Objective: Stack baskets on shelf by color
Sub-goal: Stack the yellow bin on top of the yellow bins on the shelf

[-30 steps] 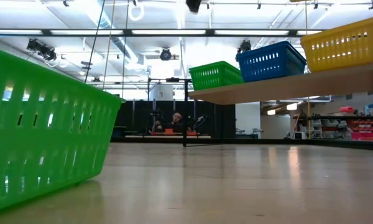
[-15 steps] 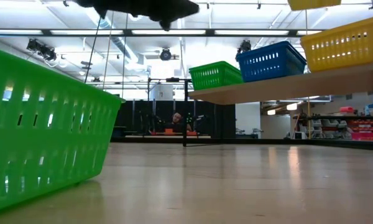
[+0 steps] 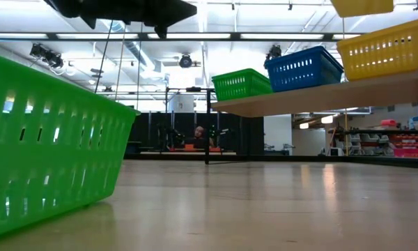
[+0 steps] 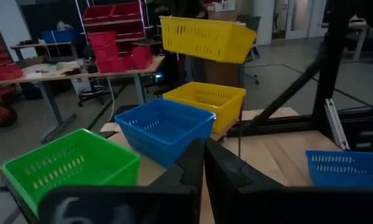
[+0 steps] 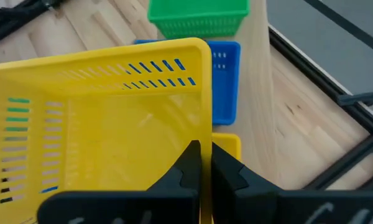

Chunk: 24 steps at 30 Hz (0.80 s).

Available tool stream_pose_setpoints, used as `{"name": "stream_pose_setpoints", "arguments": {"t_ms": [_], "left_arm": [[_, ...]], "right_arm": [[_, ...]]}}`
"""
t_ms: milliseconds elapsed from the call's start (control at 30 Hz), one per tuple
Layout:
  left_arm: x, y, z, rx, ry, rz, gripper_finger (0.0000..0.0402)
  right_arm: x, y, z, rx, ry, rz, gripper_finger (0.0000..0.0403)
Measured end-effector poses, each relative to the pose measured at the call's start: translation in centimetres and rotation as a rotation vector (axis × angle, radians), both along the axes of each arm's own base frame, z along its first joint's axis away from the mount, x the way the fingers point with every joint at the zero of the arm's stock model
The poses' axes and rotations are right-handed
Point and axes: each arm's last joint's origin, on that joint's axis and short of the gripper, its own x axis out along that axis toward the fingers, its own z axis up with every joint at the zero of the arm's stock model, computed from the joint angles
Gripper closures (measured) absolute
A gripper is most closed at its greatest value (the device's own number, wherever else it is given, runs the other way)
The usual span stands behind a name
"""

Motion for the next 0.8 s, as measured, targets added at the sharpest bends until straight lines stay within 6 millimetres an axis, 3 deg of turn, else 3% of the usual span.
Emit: {"name": "stream_pose_setpoints", "arguments": {"t_ms": [400, 800], "left_arm": [[0.1, -0.5, 0.0, 0.000, 0.000, -0.015, 0.0384], [0.1, -0.5, 0.0, 0.000, 0.001, -0.016, 0.0387]], "right_arm": [[-1.1, 0.0, -3.7, 0.016, 0.081, -0.001, 0.0387], [-2.9, -0.1, -4.3, 0.054, 0.016, -0.111, 0.0387]]}}
